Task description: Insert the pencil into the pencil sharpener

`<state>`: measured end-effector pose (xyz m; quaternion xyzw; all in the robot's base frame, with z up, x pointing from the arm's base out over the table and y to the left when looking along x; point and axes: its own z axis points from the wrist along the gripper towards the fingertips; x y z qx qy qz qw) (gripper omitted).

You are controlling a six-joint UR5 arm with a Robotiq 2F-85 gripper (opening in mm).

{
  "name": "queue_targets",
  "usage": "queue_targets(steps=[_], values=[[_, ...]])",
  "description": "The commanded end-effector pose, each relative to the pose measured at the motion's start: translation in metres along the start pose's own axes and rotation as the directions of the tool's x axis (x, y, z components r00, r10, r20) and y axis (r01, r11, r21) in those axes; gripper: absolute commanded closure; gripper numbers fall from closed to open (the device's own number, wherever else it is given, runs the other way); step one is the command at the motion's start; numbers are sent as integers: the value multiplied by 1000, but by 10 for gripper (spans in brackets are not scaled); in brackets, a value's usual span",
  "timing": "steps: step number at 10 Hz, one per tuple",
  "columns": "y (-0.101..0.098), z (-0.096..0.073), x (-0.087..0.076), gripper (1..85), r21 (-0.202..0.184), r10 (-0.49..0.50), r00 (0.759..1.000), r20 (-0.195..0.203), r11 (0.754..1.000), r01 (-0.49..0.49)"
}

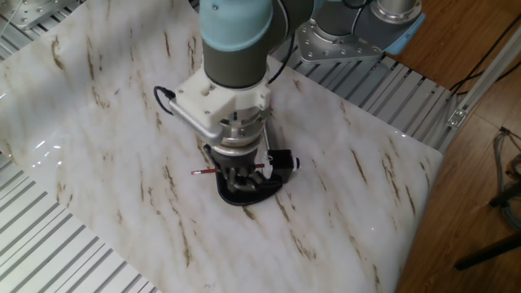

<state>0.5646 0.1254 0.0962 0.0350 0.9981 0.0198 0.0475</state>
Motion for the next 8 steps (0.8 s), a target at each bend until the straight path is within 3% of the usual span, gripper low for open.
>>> queue_targets(steps=[1,3,4,5,8], values=[[9,-14,11,847,-7,1,1000,-5,1000,-1],[9,-2,-6,847,-5,-10,1000,6,1000,10],[14,12,-18,847,-28,-10,1000,17,1000,11],[15,12,-21,847,-32,-25,999,26,999,26],[18,11,-41,847,-34,-68,992,106,997,72]])
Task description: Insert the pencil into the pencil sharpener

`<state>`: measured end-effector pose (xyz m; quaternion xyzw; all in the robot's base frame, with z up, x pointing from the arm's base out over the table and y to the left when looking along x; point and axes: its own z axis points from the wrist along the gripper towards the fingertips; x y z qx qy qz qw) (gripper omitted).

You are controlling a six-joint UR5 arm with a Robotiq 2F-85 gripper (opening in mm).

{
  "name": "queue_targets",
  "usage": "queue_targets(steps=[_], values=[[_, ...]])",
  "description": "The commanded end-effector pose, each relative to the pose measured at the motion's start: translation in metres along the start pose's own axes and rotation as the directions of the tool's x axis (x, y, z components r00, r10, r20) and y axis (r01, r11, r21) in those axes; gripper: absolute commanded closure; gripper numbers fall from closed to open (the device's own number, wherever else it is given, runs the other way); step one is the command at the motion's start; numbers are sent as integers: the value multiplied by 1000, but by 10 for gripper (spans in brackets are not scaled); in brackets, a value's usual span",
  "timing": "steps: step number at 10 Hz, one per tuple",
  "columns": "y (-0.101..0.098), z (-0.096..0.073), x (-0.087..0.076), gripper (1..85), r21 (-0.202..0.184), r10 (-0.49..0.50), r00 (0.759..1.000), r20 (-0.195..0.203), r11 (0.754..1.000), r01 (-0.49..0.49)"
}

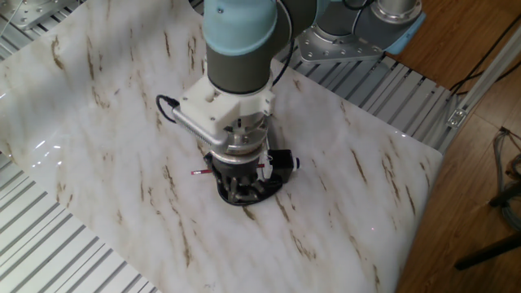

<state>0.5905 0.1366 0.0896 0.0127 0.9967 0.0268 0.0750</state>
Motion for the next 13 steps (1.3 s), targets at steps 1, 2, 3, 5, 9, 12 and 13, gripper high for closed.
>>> queue_targets(steps=[1,2,3,5,9,12,13], values=[[14,2,-14,847,-56,-39,998,45,998,41],[10,-7,-4,847,-52,-53,998,16,997,54],[8,-35,10,847,-42,-39,999,-17,998,39],[11,-79,32,847,-11,-11,999,-48,1000,11],[-10,-97,42,847,70,34,999,-38,997,-31],[-14,-94,42,847,94,135,990,-32,987,-132],[-19,-93,40,847,108,144,989,-24,984,-140]])
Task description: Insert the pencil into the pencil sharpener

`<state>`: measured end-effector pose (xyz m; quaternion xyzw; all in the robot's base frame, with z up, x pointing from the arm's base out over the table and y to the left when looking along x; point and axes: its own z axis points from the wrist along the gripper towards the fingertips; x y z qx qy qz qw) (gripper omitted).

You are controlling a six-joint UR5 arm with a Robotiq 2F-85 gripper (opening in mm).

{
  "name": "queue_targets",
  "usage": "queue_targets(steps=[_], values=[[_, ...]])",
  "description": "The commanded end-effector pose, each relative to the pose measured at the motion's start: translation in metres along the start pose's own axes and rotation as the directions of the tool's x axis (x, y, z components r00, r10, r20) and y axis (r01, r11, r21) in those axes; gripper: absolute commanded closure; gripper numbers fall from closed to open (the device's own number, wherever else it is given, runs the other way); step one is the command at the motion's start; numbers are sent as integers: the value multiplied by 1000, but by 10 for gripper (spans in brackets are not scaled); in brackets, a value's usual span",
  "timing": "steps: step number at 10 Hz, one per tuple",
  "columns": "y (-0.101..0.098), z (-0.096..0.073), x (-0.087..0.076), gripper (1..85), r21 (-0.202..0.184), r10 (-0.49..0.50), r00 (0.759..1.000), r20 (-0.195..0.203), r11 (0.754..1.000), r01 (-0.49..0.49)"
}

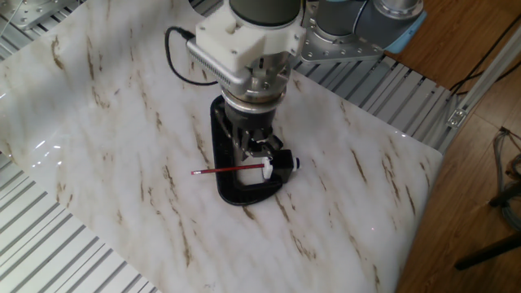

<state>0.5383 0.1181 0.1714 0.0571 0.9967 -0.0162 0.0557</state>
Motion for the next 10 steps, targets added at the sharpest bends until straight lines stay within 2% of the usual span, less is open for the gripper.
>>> queue_targets(steps=[1,2,3,5,10], values=[[-4,0,-2,847,1,58,998,13,998,-58],[-2,4,-4,847,-22,51,998,23,998,-51],[-5,6,-4,847,-24,39,999,28,999,-39],[-12,8,-2,847,-1,19,1000,22,1000,-19],[-19,11,-3,847,25,-2,1000,19,1000,2]])
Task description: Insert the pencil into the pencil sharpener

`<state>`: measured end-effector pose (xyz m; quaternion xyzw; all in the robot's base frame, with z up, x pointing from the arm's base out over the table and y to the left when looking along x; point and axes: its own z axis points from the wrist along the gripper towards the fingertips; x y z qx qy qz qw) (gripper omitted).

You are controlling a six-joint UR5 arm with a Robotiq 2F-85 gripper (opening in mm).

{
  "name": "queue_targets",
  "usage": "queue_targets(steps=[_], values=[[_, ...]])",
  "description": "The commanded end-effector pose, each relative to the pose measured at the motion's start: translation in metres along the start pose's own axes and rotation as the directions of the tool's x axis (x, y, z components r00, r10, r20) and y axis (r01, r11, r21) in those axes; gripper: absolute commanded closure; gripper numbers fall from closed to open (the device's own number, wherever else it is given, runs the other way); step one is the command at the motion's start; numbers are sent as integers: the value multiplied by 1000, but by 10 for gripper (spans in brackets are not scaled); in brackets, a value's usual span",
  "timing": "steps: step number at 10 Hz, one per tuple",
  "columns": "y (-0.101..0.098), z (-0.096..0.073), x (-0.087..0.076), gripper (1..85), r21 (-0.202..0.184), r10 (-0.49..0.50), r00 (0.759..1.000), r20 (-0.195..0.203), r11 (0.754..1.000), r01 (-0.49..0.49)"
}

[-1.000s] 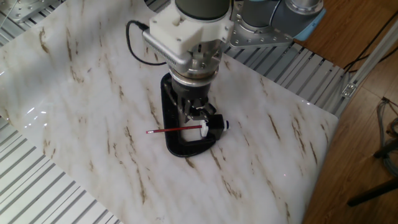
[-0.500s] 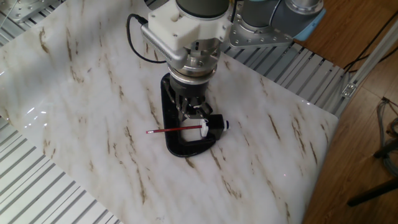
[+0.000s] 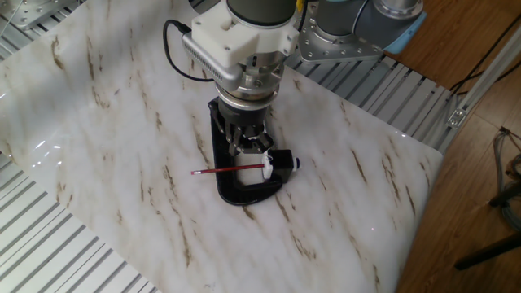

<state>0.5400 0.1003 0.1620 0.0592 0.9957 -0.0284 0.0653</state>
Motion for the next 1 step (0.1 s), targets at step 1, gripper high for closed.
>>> queue_targets(steps=[1], values=[[-3,1,-1,847,5,-10,1000,0,1000,10]])
